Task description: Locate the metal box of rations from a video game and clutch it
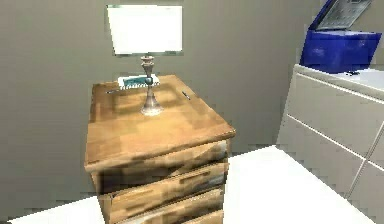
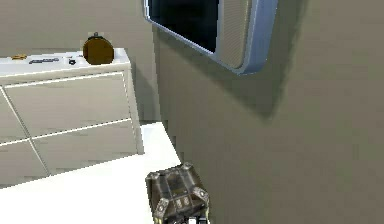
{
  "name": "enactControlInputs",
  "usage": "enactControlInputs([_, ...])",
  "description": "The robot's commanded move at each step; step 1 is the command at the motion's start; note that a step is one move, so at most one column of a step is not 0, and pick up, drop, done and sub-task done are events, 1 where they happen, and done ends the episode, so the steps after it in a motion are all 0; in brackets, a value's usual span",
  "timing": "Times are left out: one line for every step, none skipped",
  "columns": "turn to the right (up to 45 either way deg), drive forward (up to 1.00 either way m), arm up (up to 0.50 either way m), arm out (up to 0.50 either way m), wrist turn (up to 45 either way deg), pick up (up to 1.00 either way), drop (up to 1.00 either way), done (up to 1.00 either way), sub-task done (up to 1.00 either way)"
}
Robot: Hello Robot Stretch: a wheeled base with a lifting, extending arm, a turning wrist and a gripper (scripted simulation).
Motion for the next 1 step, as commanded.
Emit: enactControlInputs([0.0, 0.00, 0.00, 0.00, 45.0, 0.00, 0.00, 0.00, 0.00])
